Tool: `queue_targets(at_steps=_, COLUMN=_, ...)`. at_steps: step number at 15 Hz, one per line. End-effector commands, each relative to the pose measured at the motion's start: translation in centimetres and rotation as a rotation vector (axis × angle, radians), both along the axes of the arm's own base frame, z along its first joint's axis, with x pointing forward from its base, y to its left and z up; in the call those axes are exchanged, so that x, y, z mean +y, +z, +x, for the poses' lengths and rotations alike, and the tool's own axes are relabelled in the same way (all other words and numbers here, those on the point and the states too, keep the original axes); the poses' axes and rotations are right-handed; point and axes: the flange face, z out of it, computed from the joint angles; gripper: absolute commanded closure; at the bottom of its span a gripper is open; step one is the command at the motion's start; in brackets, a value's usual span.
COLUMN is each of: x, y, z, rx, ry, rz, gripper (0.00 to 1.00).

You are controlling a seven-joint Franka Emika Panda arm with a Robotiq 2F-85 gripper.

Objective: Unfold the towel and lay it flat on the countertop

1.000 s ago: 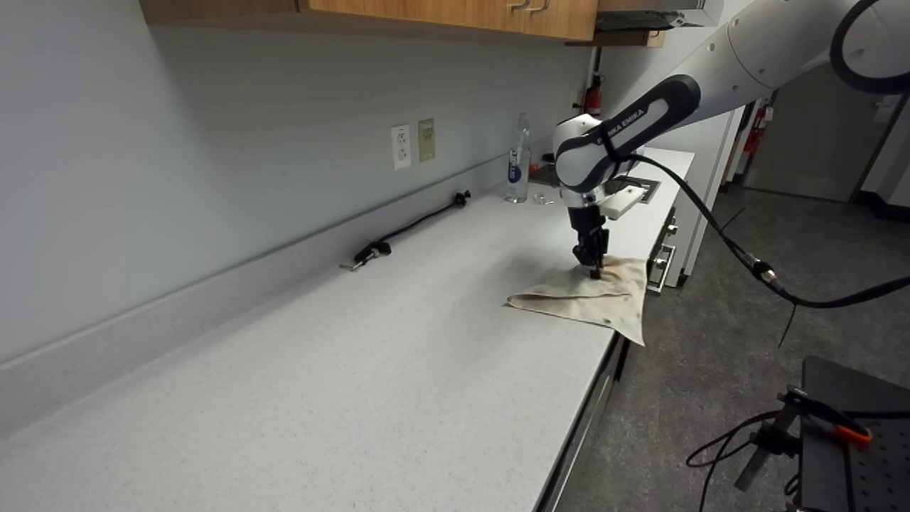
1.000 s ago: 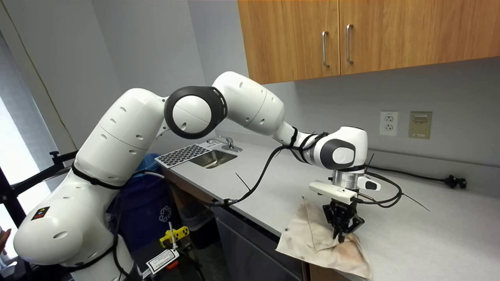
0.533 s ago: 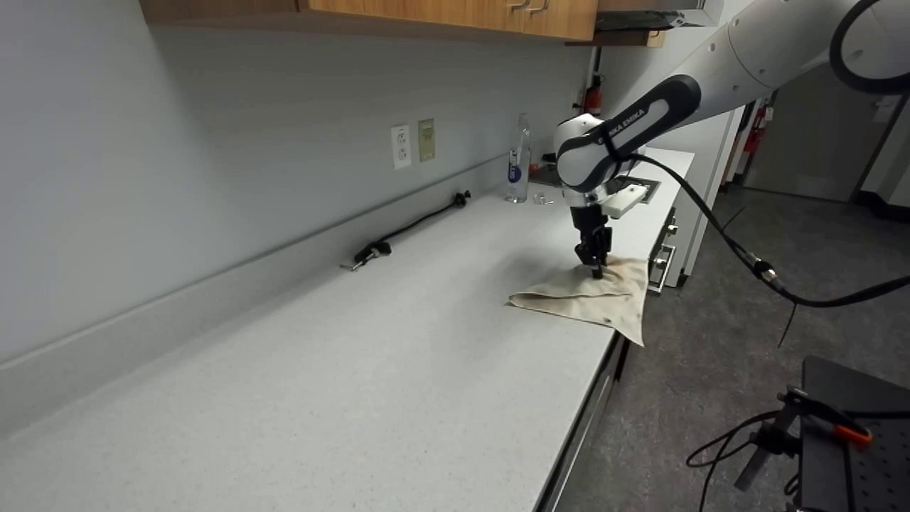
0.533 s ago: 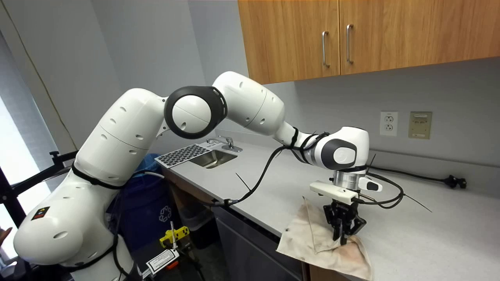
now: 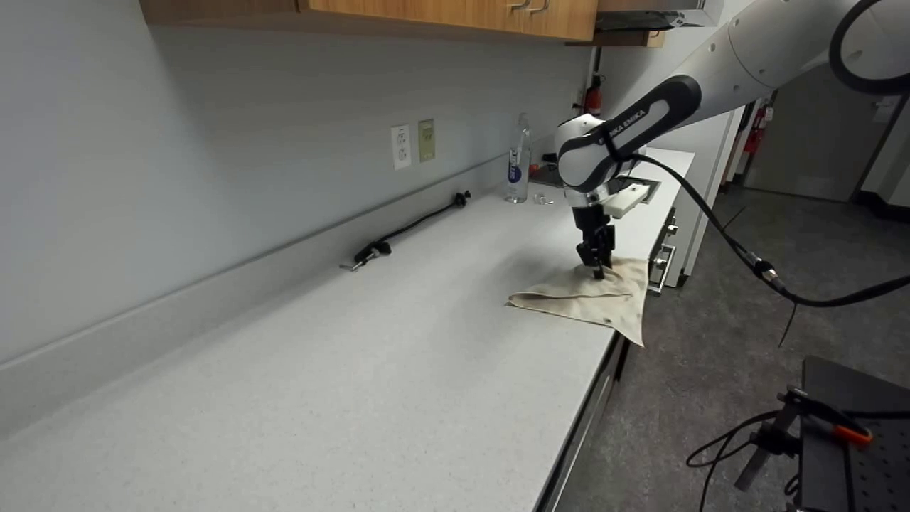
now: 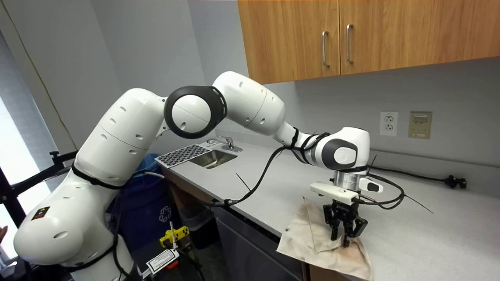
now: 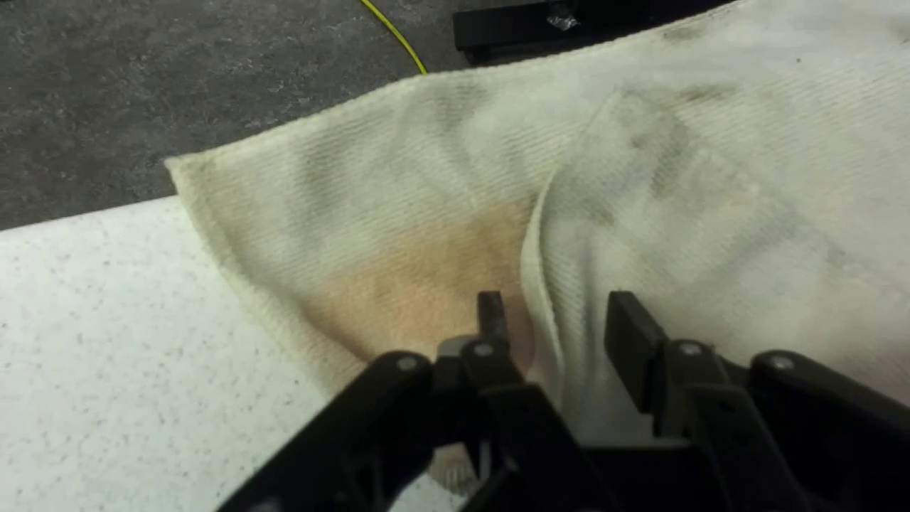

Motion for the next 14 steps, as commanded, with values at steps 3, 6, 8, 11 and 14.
queue_targets(at_steps=3, x=0.4, y=0.4, z=0.4, rx=0.033, ry=0.001, rz=-0.027, gripper=1.0)
queue_targets(at_steps=6, x=0.7, y=0.6, z=0.5, rx=0.04, ry=0.002, rz=-0.042, gripper=1.0)
queue_targets(at_steps=8, x=1.0, y=0.9, z=0.4, rx=0.076, ry=0.009, rz=-0.041, gripper=0.99)
queue_targets(at_steps=11, x=1.7, y=2.1, z=0.3, rx=0.173, ry=0.038, rz=0.01, gripper=0.99)
queue_targets(at_steps=14, x=2.2, y=3.8, z=1.4, rx=0.185, ry=0.026, rz=-0.013, gripper=0.99)
